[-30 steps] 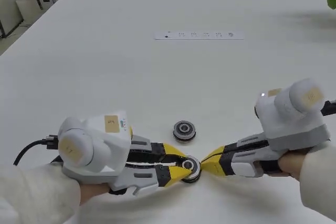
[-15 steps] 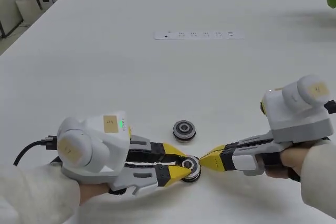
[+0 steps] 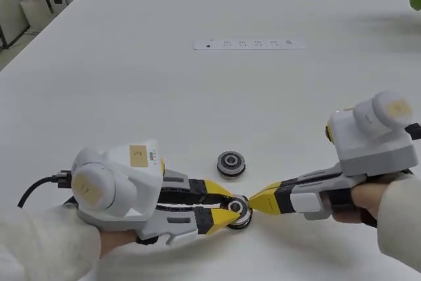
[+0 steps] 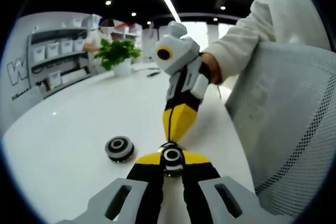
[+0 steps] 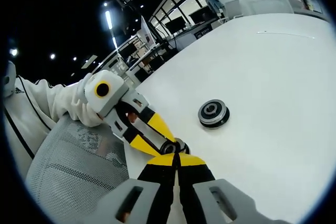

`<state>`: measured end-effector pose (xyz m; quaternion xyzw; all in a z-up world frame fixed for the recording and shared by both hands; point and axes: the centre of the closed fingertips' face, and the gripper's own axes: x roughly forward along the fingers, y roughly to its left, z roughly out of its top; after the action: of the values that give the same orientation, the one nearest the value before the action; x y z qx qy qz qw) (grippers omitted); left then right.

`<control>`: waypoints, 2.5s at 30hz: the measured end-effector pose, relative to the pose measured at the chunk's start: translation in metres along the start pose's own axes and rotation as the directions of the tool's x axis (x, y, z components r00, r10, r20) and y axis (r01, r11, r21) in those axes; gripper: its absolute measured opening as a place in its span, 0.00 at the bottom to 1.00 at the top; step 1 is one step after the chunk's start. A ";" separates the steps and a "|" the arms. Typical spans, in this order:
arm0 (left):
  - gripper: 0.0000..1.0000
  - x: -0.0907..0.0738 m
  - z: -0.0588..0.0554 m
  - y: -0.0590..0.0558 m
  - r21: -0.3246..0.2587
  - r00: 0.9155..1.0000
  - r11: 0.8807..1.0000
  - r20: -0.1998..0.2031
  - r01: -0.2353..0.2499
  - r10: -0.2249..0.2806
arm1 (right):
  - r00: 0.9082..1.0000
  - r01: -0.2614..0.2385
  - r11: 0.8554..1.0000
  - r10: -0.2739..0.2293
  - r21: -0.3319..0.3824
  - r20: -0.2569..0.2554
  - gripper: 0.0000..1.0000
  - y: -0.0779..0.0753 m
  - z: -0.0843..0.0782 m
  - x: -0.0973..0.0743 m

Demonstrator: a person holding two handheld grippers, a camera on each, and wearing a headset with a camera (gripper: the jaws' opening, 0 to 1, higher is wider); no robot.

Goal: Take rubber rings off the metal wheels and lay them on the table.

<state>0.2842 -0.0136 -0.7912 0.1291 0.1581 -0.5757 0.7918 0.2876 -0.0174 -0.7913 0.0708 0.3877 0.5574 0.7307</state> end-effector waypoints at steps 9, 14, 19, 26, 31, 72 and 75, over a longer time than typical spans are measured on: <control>0.13 -0.001 0.000 0.000 0.002 1.000 1.000 0.000 0.001 -0.001 | 1.000 -0.008 1.000 0.008 -0.001 0.001 0.00 0.003 0.001 0.000; 0.13 -0.001 0.000 0.000 0.002 1.000 1.000 0.000 0.002 -0.002 | 1.000 -0.011 1.000 0.011 0.000 0.000 0.00 0.003 0.001 0.000; 0.13 -0.001 -0.001 0.000 0.003 1.000 1.000 0.000 0.003 -0.003 | 1.000 -0.016 1.000 0.016 0.002 0.000 0.00 0.005 0.002 0.000; 0.13 -0.001 -0.001 0.000 0.007 1.000 1.000 -0.003 0.004 -0.004 | 1.000 -0.024 1.000 0.024 0.009 -0.001 0.00 0.007 0.003 0.001; 0.13 0.000 -0.001 0.000 0.007 1.000 1.000 -0.009 0.003 -0.003 | 1.000 -0.030 1.000 0.030 0.007 -0.002 0.00 0.009 0.003 0.001; 0.18 0.003 0.012 -0.009 0.072 0.998 0.997 -0.065 0.010 -0.005 | 1.000 -0.022 1.000 0.022 0.017 -0.013 0.00 0.005 0.002 -0.002; 0.20 -0.001 0.018 -0.007 0.052 0.999 0.999 -0.049 0.001 0.002 | 1.000 -0.022 1.000 0.022 0.011 -0.014 0.00 0.006 0.002 -0.002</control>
<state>0.2791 -0.0218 -0.7744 0.1637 0.1624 -0.5761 0.7842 0.2842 -0.0166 -0.7855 0.0749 0.3953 0.5636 0.7214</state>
